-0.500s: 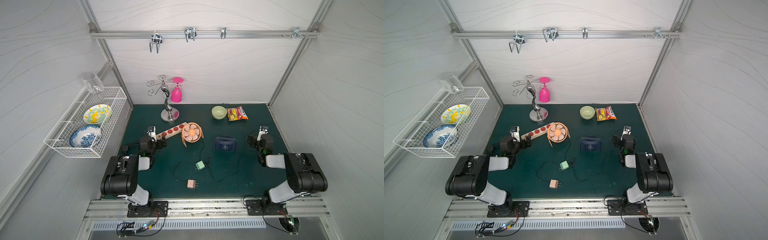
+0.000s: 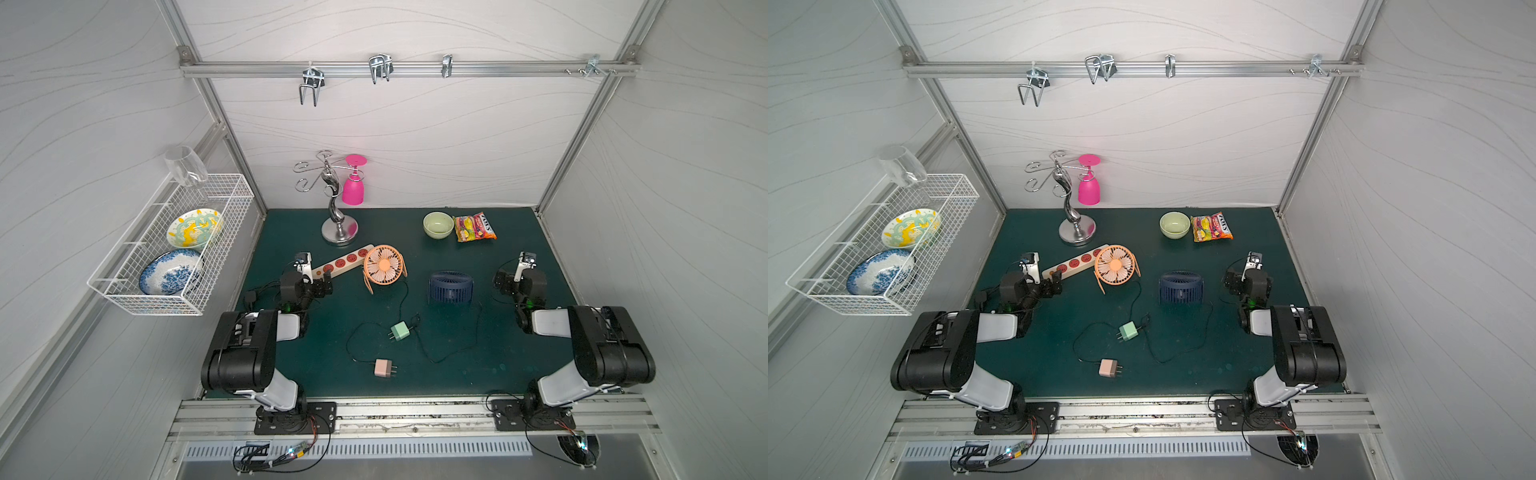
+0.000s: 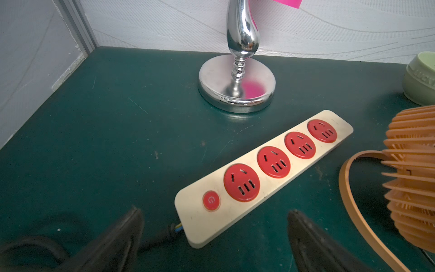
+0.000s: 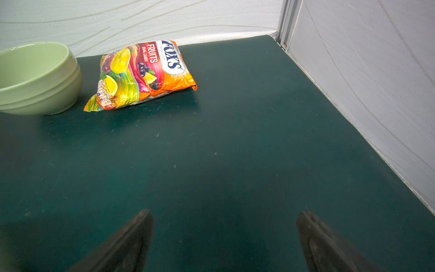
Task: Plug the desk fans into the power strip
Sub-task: Adjust the socket at the center of the board.
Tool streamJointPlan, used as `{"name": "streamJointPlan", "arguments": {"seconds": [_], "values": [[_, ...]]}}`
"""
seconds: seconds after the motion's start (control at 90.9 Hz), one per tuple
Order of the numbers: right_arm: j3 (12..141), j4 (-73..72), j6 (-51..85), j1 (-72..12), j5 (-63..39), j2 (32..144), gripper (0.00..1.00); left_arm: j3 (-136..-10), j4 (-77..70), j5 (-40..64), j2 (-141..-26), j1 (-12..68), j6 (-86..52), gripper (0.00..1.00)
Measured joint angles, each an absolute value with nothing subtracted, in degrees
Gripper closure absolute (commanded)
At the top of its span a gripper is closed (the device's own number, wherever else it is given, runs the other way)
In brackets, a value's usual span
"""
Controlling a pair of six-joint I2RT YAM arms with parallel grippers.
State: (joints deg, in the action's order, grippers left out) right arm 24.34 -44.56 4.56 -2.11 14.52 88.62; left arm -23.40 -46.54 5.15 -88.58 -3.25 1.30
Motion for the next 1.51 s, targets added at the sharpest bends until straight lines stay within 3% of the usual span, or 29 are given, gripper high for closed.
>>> {"name": "streamJointPlan", "arguments": {"seconds": [0.33, 0.704, 1.067, 1.178, 1.508], "values": [[24.38, -43.70, 4.62, -1.93, 14.74, 88.09, 0.01, -23.77, -44.58, 5.15, -88.07, -3.25, 1.30, 0.00], [35.07, -18.85, 7.66, -2.22, 18.04, 68.60, 0.01, -47.07, -9.08, 7.40, -79.96, -3.25, 3.90, 0.00], [46.50, 6.35, 10.74, -2.31, 18.11, 53.15, 0.01, -56.84, 13.96, 8.03, -79.37, -3.25, 10.61, 0.04], [48.23, 12.40, 10.72, -2.90, 16.01, 51.83, 0.01, -59.53, 19.99, 8.38, -81.76, -3.20, 14.57, 0.07], [48.82, 24.77, 8.91, -6.31, 11.49, 47.27, 0.01, -73.67, 35.94, 8.82, -97.03, -3.14, 22.02, 0.06]]}}
